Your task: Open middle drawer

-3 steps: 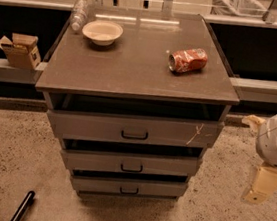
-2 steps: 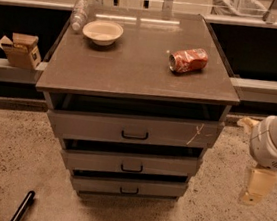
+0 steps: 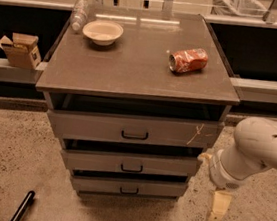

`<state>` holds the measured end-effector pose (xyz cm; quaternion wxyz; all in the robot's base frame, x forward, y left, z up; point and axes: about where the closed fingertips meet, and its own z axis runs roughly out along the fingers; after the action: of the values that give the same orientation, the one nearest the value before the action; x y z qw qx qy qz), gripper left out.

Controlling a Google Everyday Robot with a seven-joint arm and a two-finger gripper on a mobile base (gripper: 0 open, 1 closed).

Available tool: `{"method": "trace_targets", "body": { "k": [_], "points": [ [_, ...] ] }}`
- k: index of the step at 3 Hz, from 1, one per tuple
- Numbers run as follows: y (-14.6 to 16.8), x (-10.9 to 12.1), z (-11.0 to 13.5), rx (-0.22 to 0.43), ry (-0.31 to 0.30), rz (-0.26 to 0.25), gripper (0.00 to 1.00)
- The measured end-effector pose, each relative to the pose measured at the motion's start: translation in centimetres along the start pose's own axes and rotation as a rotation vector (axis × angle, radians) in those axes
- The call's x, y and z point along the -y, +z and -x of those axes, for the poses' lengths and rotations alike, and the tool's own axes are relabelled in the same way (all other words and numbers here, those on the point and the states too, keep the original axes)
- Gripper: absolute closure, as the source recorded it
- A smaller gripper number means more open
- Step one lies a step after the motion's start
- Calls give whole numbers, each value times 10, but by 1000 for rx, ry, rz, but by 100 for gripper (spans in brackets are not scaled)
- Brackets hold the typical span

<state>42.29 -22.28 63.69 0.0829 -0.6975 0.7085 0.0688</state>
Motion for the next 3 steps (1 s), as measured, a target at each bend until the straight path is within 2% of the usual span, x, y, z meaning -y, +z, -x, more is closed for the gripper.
{"method": "trace_targets", "body": {
  "k": [1, 2, 3],
  "points": [
    [14, -3, -2, 10, 4, 27, 0],
    [16, -2, -2, 81, -7, 11, 0],
    [34, 7, 11, 280, -16, -68, 0]
  ]
}}
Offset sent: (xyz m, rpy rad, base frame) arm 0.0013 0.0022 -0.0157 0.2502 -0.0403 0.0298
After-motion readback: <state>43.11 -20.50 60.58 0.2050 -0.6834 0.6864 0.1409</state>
